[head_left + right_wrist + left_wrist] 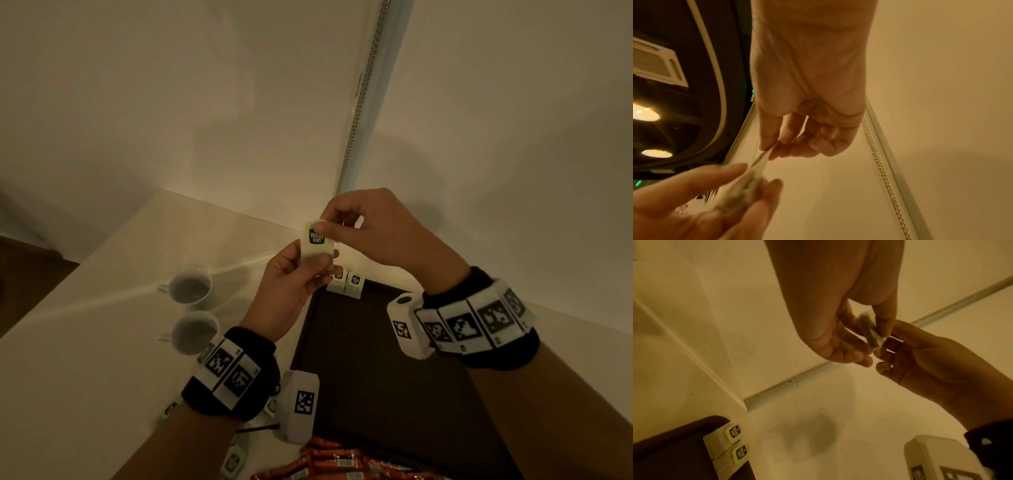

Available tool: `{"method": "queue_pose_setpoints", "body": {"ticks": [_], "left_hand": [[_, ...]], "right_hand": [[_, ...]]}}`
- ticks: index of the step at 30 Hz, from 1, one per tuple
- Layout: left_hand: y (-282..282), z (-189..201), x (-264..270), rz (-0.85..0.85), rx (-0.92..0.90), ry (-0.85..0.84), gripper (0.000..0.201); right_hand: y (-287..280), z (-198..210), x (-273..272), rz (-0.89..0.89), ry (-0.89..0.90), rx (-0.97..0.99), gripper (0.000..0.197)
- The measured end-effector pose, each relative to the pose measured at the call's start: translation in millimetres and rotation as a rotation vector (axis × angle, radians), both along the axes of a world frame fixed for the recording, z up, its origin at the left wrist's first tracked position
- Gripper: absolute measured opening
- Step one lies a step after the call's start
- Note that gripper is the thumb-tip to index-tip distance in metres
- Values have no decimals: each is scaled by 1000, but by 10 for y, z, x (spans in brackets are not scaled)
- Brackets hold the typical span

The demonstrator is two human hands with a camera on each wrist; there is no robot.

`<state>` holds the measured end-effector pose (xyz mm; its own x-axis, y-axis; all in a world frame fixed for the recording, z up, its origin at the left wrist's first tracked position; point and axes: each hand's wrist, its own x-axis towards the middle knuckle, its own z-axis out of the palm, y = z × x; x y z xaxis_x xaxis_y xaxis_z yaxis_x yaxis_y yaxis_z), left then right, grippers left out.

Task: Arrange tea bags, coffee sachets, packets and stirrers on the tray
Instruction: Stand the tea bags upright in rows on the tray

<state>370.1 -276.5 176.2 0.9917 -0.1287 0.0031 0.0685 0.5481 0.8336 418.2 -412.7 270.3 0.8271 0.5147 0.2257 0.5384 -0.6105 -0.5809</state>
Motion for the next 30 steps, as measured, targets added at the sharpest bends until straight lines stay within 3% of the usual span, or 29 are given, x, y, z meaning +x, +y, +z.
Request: {"method": "queue_pose_setpoints", "body": {"ticks": [8,17,21,26,30], "left_hand": [[-30,42,19,54,65,-60,20],[-113,-41,1,70,100,-20,22],[-138,-34,25,73,89,-20,23],[-140,-8,47,104,64,-22,21],[-125,1,60,172,121,-51,16]], "right_hand": [[-89,-86,-20,-61,89,208,6],[-172,-124,-28,-117,163,302,17],[-207,-105,-18,-80,277,390,22],[-236,-91,-48,-103,140,337,20],[-222,-117,-141,-92,18,263,51]]}}
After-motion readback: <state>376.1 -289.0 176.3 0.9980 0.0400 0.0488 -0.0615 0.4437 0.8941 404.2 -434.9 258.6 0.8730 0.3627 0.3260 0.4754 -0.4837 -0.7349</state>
